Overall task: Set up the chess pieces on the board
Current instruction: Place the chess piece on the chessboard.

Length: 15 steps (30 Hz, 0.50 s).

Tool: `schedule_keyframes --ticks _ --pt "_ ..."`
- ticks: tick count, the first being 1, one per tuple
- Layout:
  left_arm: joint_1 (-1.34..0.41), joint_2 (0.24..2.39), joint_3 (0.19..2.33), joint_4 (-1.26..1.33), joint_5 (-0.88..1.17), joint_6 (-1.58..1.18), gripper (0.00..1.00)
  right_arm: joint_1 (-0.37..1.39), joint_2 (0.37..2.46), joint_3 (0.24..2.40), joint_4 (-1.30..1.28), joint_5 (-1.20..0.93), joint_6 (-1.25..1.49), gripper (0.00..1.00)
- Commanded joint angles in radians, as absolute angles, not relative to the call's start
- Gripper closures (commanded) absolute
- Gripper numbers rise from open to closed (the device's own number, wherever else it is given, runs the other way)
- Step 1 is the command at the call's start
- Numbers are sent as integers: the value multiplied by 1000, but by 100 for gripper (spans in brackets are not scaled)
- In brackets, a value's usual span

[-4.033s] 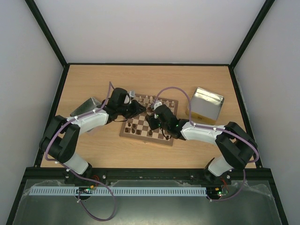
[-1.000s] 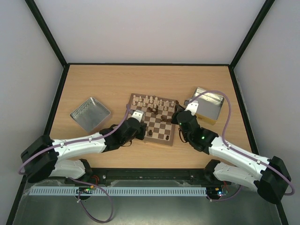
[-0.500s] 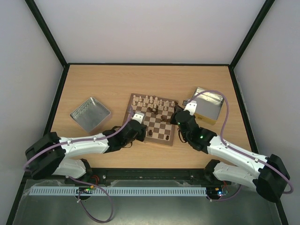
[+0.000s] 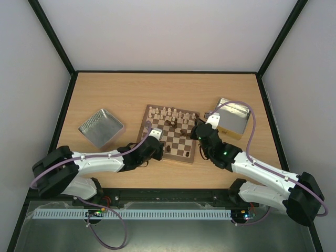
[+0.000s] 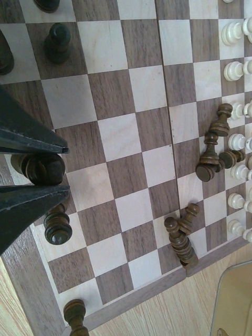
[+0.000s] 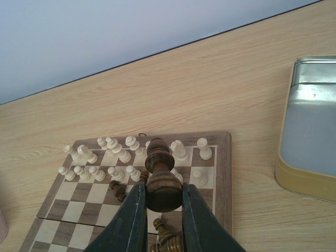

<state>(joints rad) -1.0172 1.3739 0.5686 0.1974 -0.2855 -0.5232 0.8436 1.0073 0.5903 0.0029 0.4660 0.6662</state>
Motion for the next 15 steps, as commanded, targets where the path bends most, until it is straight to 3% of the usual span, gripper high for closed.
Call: schedule_keyframes --ticks 1,15 --pt "-1024 1394 560 233 -299 -527 91 841 1012 583 -2 488 686 90" --pt "-1025 1392 576 214 -304 -524 81 841 1005 581 -3 486 690 90"
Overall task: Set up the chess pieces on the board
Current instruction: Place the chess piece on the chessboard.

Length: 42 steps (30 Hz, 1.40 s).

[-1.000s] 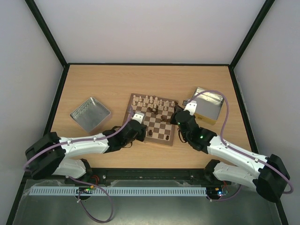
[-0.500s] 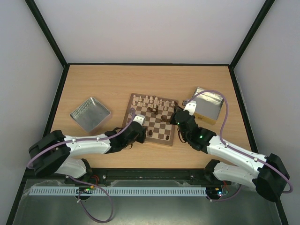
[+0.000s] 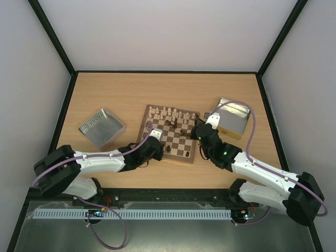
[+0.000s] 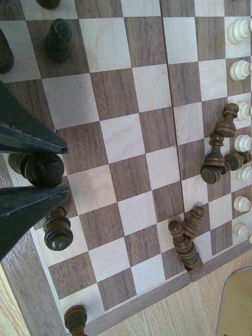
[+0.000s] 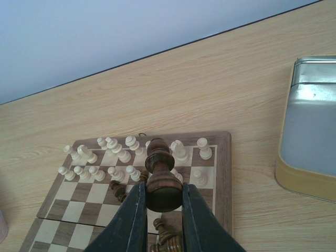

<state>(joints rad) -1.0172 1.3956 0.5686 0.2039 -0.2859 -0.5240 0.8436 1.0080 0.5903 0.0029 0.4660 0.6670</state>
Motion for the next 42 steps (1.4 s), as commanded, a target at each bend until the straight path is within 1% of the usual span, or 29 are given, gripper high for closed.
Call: schedule_keyframes --ticks 1,7,16,18,21,24,28,31,34,37,39,42 --pt "-1025 1391 576 211 -303 -526 79 841 1005 581 -3 486 689 90" --pt "-1025 1374 585 200 -297 -527 73 841 1000 581 -2 482 692 90" --pt "-1021 1325 621 156 -306 -538 69 841 985 585 -2 471 691 90" --pt "-1011 1298 634 134 -307 -552 66 841 973 589 -2 455 682 90" --pt "-968 1245 663 94 -276 -588 63 841 948 593 14 372 644 90" --pt "-883 1168 682 74 -155 -640 55 841 922 587 71 211 570 90" --pt "-718 1073 707 82 111 -745 43 841 899 585 145 -25 527 91" --pt "-628 1042 741 84 321 -802 34 841 893 594 197 -185 516 92" --pt "-586 1049 772 87 506 -836 28 841 886 611 249 -310 517 92" --pt "-583 1078 798 101 661 -845 27 840 888 634 283 -392 517 92" --pt "-585 1086 789 147 749 -870 27 841 899 663 269 -410 506 92" --pt "-583 1078 763 226 807 -919 30 841 915 682 251 -420 487 92"
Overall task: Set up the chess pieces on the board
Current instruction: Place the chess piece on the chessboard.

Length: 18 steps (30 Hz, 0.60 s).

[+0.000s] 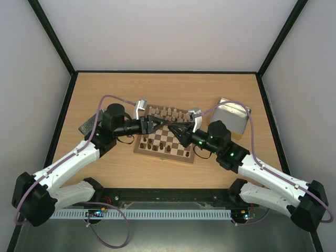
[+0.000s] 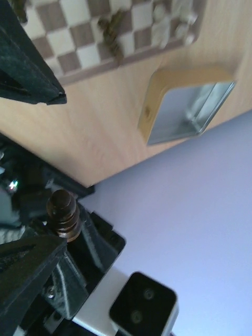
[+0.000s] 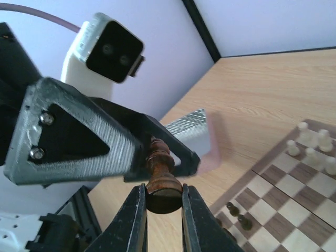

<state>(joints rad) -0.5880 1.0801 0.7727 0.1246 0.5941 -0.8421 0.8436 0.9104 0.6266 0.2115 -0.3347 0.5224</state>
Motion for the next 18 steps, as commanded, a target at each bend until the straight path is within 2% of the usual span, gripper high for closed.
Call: schedule_keyframes --ticks 1,7,18 --pt "-584 1074 757 249 816 -938 32 841 918 685 248 -419 483 92" --pt "-583 1078 745 311 828 -986 53 841 919 685 238 -415 479 92" --pt "-577 1072 712 389 771 -1048 57 841 920 674 233 -447 470 92"
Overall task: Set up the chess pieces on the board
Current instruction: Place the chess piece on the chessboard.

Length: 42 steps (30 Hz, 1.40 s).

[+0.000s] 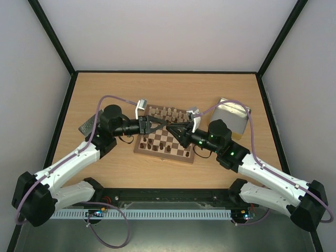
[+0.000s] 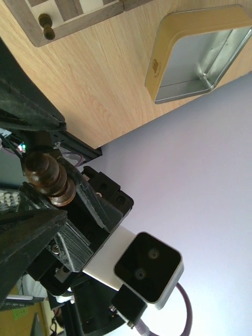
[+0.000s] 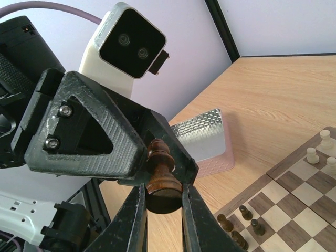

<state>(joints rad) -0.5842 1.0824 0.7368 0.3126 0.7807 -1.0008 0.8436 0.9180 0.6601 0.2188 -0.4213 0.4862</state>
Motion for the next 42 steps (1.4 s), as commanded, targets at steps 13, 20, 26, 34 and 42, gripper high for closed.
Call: schedule_keyframes --ticks 13,20,26,34,42 --pt "-576 1057 705 351 704 -1008 98 841 932 675 225 -447 472 88" --pt "-576 1035 713 256 598 -921 98 841 936 679 168 -347 494 51" --pt "-583 1028 798 -3 336 -709 98 841 892 637 69 23 553 40" --pt "-773 1106 886 -221 -44 -522 98 835 1000 708 -145 428 736 40" --pt "-995 1301 1004 -281 -224 -423 98 721 1005 686 -271 466 917 40"
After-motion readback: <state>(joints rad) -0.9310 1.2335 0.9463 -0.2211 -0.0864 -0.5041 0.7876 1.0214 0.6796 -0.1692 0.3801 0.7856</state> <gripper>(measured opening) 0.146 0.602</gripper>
